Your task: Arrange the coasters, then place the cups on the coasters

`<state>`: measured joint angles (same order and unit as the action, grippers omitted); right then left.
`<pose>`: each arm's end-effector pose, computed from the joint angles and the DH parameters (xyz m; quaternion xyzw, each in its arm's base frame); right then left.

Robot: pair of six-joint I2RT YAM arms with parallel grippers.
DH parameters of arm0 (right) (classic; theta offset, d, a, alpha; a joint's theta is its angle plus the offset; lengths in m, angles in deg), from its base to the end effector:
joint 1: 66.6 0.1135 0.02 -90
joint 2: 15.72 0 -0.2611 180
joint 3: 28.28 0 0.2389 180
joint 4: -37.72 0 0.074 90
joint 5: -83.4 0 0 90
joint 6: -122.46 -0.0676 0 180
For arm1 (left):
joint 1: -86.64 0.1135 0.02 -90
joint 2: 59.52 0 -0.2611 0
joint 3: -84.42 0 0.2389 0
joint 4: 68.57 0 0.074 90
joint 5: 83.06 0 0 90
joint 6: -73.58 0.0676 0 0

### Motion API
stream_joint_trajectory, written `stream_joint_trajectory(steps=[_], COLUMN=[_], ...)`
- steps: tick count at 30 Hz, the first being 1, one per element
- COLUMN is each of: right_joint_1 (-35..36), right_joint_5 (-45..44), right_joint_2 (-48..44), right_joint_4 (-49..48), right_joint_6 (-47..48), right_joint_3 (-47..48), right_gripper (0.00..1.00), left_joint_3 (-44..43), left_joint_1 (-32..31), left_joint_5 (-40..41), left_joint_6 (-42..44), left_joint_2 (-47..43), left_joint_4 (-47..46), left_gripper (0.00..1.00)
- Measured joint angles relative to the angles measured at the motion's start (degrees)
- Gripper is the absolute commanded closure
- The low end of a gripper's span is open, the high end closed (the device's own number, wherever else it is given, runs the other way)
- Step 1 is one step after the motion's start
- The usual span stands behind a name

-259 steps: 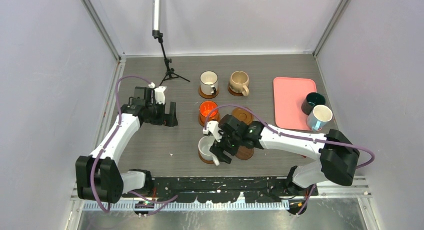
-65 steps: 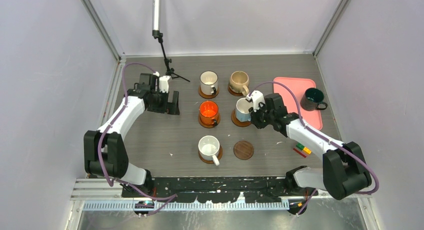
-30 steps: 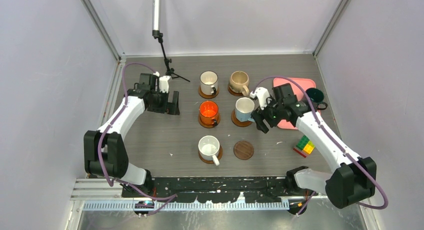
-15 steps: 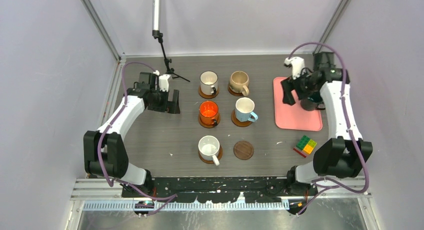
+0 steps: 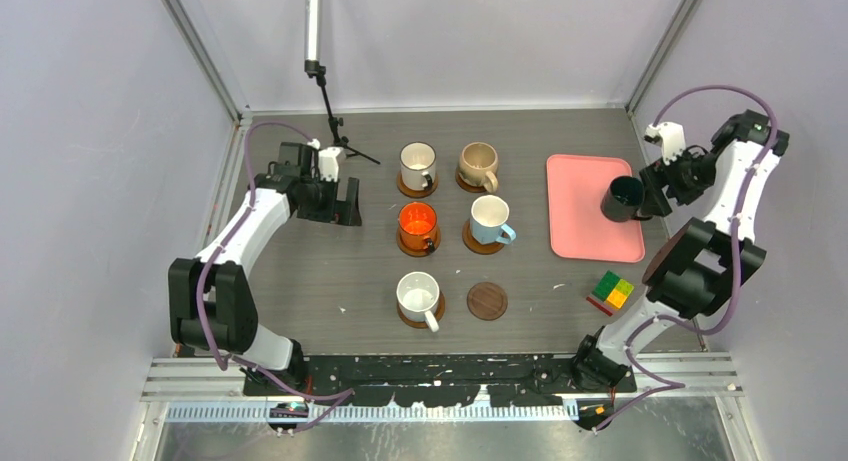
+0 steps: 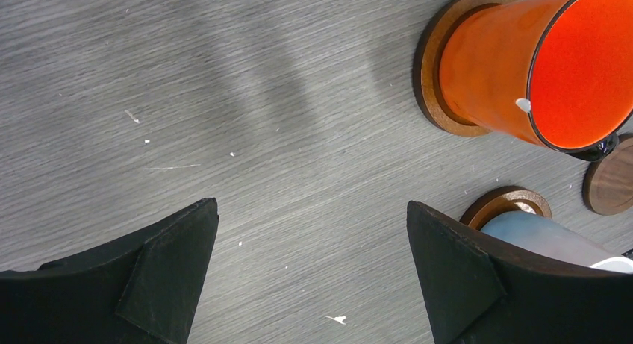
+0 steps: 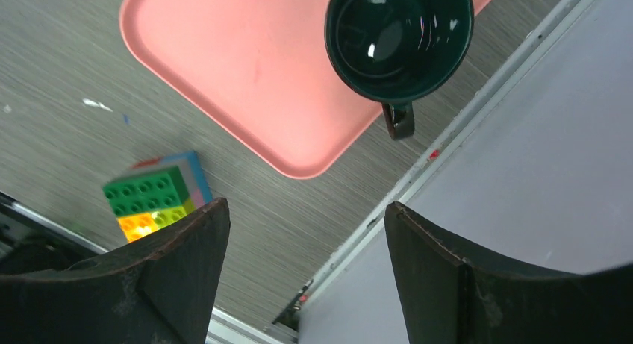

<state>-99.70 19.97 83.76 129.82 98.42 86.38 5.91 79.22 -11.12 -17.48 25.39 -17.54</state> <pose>0.2879 -0.1516 0.3026 -0.2986 0.9200 0.0638 0.2456 0.3034 -0.0606 0.2304 0.0965 0.9441 -0.1707 0.2650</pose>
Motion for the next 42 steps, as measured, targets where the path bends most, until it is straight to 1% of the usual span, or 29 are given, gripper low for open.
stream_joint_trajectory(steps=[3,5,8,12,18,24,30,34,36,39,42], right_joint_1=[-1.9,-2.1,-2.08,-1.97,-1.53,-1.11,-0.52,-0.07,0.07,0.11,0.15], right_joint_5=[-0.61,-1.05,-1.49,-1.86,-3.89,-3.89,-0.87,0.7,1.38,2.34,3.48], right_joint_2=[3.32,4.94,9.84,15.52,21.55,23.98,24.0,24.0,24.0,24.0,23.91], right_joint_4=[1.36,2.08,3.23,3.3,2.89,-0.02,-5.75,-7.52,-7.93,-9.35,-12.63], right_joint_6=[7.85,10.69,14.43,17.77,22.49,23.67,23.45,23.15,22.82,21.57,19.26], right_joint_3=[0.66,1.14,5.05,8.61,9.25,9.84,6.16,4.02,3.04,1.4,-1.44], right_gripper=[0.2,0.2,0.21,0.23,0.24,0.27,0.46,0.52,0.59,0.66,0.74], left_joint_3=[0.0,0.0,0.0,-0.02,-1.95,-3.58,-3.87,-4.35,-4.5,-4.59,-4.96], left_joint_1=[0.0,0.0,0.0,0.0,0.0,0.0,0.0,0.0,0.0,0.0,0.0], left_joint_5=[-0.02,-0.02,0.0,0.02,0.02,0.04,0.07,0.13,0.22,0.33,0.35], left_joint_6=[0.0,0.02,0.04,0.04,0.55,1.77,2.47,3.13,3.28,3.28,3.3], left_joint_2=[0.26,0.42,0.7,1.25,3.04,4.26,5.9,6.29,6.36,6.56,7.15], left_joint_4=[0.2,0.37,0.72,1.22,2.32,2.86,4.09,4.83,4.96,5.05,5.18], left_gripper=[0.0,0.0,0.0,0.0,0.0,0.0,0.0,0.0,0.0,0.0,0.0])
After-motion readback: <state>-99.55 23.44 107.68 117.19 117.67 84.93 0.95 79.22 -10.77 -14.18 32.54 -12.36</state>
